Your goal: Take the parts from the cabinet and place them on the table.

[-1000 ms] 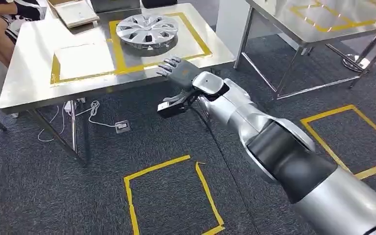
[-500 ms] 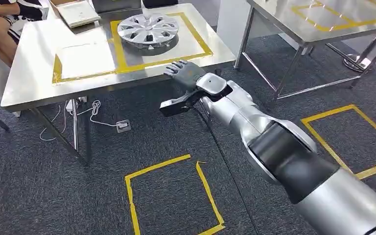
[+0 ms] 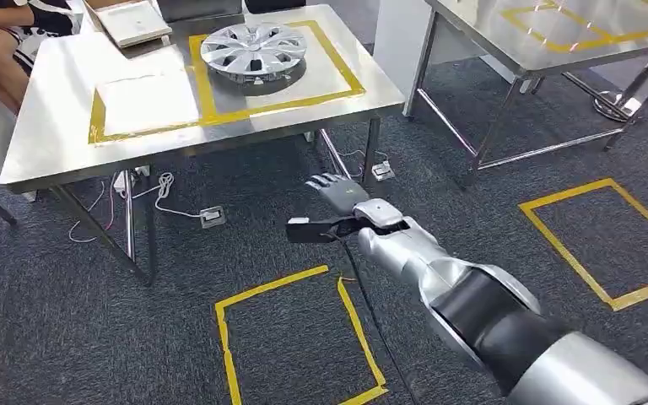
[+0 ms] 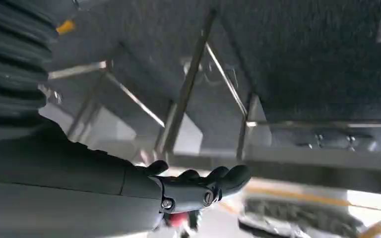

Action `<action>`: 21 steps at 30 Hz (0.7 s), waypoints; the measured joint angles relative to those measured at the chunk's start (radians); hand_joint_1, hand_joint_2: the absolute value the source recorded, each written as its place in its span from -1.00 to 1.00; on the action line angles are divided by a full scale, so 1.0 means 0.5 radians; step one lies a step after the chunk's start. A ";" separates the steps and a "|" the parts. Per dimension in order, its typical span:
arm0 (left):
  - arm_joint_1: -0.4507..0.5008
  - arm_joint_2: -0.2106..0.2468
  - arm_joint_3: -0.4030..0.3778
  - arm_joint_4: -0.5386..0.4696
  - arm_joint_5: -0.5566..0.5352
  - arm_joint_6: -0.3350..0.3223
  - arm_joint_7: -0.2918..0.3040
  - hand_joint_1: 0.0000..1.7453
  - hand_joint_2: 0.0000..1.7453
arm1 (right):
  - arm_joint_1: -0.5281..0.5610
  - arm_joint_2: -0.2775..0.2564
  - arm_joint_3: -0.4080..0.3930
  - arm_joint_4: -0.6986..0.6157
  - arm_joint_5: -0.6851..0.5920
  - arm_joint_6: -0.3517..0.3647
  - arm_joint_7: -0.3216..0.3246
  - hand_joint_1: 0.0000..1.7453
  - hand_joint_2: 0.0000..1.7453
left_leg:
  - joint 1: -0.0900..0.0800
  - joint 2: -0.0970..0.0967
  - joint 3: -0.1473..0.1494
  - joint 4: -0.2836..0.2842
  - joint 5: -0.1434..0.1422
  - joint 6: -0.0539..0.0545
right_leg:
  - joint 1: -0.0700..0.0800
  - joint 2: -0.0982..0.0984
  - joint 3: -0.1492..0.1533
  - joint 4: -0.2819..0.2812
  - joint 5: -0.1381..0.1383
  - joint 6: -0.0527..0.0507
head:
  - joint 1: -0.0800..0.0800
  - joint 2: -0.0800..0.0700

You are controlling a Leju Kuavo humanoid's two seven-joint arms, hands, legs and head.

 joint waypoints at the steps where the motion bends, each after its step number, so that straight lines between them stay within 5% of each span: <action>1: 0.008 0.005 -0.038 -0.005 0.026 -0.015 0.002 -1.00 -1.00 | 0.035 0.001 -0.015 -0.007 -0.037 -0.004 0.001 -1.00 -1.00 | 0.000 0.000 -0.001 0.000 0.000 0.000 | 0.000 0.000 -0.001 0.000 0.000 0.000 | 0.001 0.000; 17: 0.131 0.098 -0.620 -0.111 0.501 -0.243 0.060 -1.00 -1.00 | 0.658 0.031 -0.326 -0.090 -0.709 -0.105 0.085 -1.00 -1.00 | 0.000 0.001 -0.007 0.000 0.000 -0.002 | 0.000 0.000 -0.009 0.003 -0.002 -0.004 | 0.001 0.000; 18: 0.139 0.106 -0.661 -0.117 0.531 -0.256 0.066 -1.00 1.00 | 0.694 0.033 -0.343 -0.094 -0.752 -0.111 0.092 -1.00 -1.00 | 0.000 0.001 -0.007 0.000 0.000 -0.002 | 0.000 0.000 -0.010 0.003 -0.002 -0.004 | 0.001 0.000; 21: 0.161 0.122 -0.766 -0.137 0.621 -0.298 0.075 -1.00 1.00 | 0.805 0.037 -0.395 -0.110 -0.880 -0.129 0.111 -1.00 -1.00 | 0.000 0.001 -0.008 -0.001 0.000 -0.003 | 0.000 0.000 -0.011 0.003 -0.003 -0.005 | 0.001 0.000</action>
